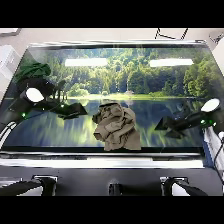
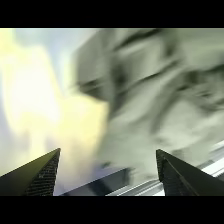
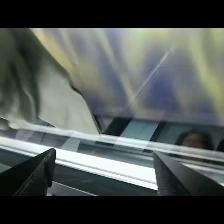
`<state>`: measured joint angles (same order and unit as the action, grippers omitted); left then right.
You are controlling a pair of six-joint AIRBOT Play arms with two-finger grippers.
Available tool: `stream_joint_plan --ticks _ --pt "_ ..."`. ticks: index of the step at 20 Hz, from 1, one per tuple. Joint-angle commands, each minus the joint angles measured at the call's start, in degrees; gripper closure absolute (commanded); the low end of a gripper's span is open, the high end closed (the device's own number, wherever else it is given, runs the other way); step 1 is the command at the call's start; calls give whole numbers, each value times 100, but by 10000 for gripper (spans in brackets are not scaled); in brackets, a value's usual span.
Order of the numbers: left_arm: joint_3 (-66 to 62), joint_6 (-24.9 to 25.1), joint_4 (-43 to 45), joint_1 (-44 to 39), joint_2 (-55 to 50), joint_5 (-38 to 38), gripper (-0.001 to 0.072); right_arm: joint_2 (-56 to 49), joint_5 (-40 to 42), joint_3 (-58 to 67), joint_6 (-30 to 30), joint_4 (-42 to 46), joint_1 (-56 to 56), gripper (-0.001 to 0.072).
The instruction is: Fold the clothes and pants, and hang the long-sleeved shirts on hangers.
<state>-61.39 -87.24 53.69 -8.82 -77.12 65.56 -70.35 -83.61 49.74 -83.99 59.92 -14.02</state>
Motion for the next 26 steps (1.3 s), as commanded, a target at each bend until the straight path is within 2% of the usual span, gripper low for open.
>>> stream_joint_plan --ticks 1,5,6,7,8,10,14,16,18,19,21,23,24,26 --pt "813 455 -809 293 -61 -876 2 -2 280 -946 48 -151 4 9" --pt "866 914 -1836 107 -654 -1784 4 -2 282 -1119 48 -374 4 9" --pt "866 1200 -2159 33 -800 -1827 14 -2 289 -1119 50 -444 7 10" --pt "866 1517 -2463 -50 -940 -1829 92 -2 306 -1119 63 -490 7 11" --pt "866 1744 -2640 -129 -1060 -1851 123 -2 302 -1119 138 -546 7 11" --pt "866 1838 -2946 -234 -1285 -1941 124 -2 341 -1119 129 -595 4 11" --pt "857 2505 -3453 -380 -1460 -2365 129 -35 479 -1119 83 -813 7 12" --pt "796 2533 -3451 -420 -1462 -2658 139 -120 470 -1119 39 -828 7 12" --pt "787 2533 -3447 -472 -1467 -2922 349 -210 503 -1119 46 -916 7 12" --pt "787 2533 -3449 -492 -1475 -2975 364 -223 581 -1119 46 -970 7 12" --pt "787 2533 -3445 -544 -1495 -2922 520 -240 730 -1119 44 -994 203 12" --pt "787 2559 -3445 -579 -1499 -2848 640 -319 1117 -1119 37 -977 750 9" --pt "782 2599 -3442 -577 -1497 -2769 683 -391 1316 -1119 4 -984 1021 7" --pt "782 2704 -3436 -535 -1493 -2599 684 -566 1602 -1119 -151 -1008 1388 7"
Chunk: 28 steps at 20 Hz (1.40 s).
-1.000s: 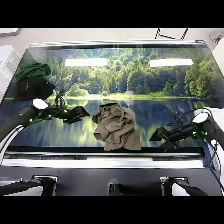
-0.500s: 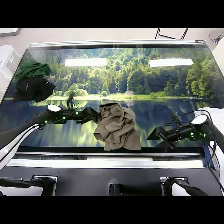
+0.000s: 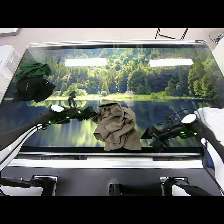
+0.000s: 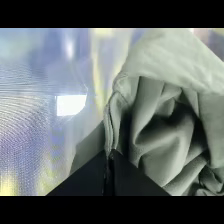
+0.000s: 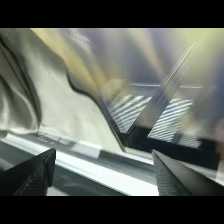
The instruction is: Fold the clothes and pants, and hang the long-sleeved shirts on hangers.
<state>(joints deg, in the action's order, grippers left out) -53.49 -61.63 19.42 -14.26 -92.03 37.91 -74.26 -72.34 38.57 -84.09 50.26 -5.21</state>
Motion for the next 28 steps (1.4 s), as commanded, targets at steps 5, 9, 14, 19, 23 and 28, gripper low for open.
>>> stream_joint_plan --ticks 5,9,14,19,23,28 --pt "-7 474 7 127 146 520 684 -560 990 0 -225 -564 1207 46" --pt "-61 498 9 256 457 557 685 -562 1491 136 -197 -1012 1344 674" --pt "-1246 901 63 938 1751 859 686 -61 229 2428 -564 960 809 675" --pt "-3386 896 68 2159 3440 850 686 1484 881 5834 -802 2450 -350 675" --pt "-3810 894 72 2938 4743 317 686 2695 1685 6629 -807 3377 -529 674" --pt "-3803 129 1309 3418 5377 87 685 3228 1373 6629 -807 3849 -529 674"
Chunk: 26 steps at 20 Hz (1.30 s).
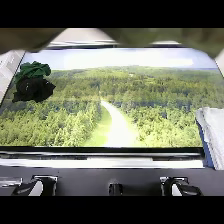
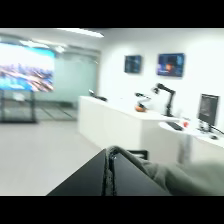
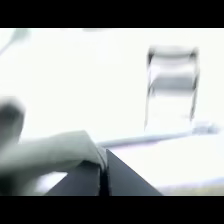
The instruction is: Fold the clothes and pants, and hang the long-sleeved shirts on hangers.
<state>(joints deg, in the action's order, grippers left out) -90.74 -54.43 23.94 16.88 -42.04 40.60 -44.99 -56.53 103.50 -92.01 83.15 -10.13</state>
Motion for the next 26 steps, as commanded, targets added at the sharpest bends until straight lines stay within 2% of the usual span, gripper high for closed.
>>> stream_joint_plan --ticks 1,3,5,9,14,16,18,21,22,23,24,26 --pt "-79 -955 1342 374 376 -111 685 251 -579 133 -15 785 -37 674" --pt "-55 -1401 2236 481 363 240 685 92 -1187 133 -15 1088 -37 674" --pt "85 -1416 2608 483 402 612 685 -68 -1357 133 -15 1161 -37 674" --pt "538 -1419 2640 481 413 1639 685 -584 -1392 133 -17 931 -37 673" --pt "2415 -1414 2267 269 411 2566 685 -2133 -1993 9 -15 -483 -31 673" --pt "3639 -1416 2262 -155 396 2295 685 -3029 -1801 -68 -70 -1185 -31 673" --pt "4789 -1419 2253 -636 330 1578 685 -3995 -1757 -68 -448 -2026 -24 673" --pt "5783 -1423 2253 -1145 111 765 685 -5149 -2238 -68 -896 -2942 173 670" --pt "5901 -1421 2256 -1200 31 691 685 -5405 -2411 -68 -925 -3032 299 537" --pt "5932 -1419 2258 -1198 -28 688 685 -5554 -2542 -68 -907 -3071 407 203" --pt "5932 -1416 2258 -1167 -52 667 684 -5622 -2750 -68 -634 -3047 498 16" --pt "5930 -1419 2258 -1086 -44 533 684 -5613 -3506 -68 -221 -2533 511 19"
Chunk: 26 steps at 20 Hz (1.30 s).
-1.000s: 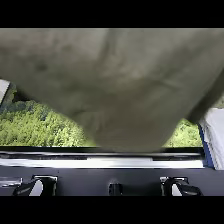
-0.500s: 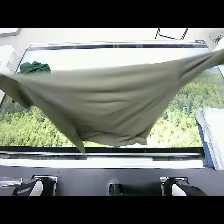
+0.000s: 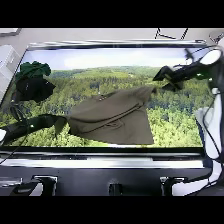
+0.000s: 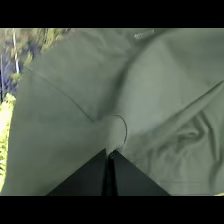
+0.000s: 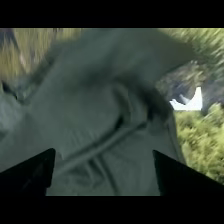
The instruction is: Fold the clothes and pants, and hang the long-sleeved shirts on hangers.
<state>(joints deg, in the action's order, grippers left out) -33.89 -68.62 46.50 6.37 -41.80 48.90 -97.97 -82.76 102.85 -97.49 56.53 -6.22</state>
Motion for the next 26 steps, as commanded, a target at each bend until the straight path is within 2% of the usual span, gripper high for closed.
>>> stream_joint_plan --ticks 1,3,5,9,11,13,15,17,19,23,26 --pt "245 0 2 7 -72 -345 684 -317 -1377 -7 326 686 107 23" --pt "247 2 4 44 -72 -400 683 -190 -2138 -433 505 1845 107 41" --pt "247 0 2 44 -72 -396 683 258 -1825 -1611 505 2249 107 41" --pt "247 0 0 33 -72 -393 683 1051 -273 -4236 575 1261 118 40" --pt "247 -2 -2 33 -68 -328 683 1095 122 -4756 584 1043 118 45" --pt "247 -2 -2 33 -68 -286 683 1095 439 -4937 621 474 118 108" --pt "247 0 -2 33 -68 -291 683 1095 754 -4953 621 92 118 135" --pt "247 0 0 33 -68 -291 683 1093 957 -4953 470 20 118 234" --pt "247 0 2 33 -70 -291 683 1095 1062 -4924 474 11 111 680" --pt "247 0 4 33 -70 -286 683 1108 1215 -4037 509 232 -232 674" --pt "249 0 2 33 -74 -175 683 1108 1801 -2802 26 264 -1045 676"
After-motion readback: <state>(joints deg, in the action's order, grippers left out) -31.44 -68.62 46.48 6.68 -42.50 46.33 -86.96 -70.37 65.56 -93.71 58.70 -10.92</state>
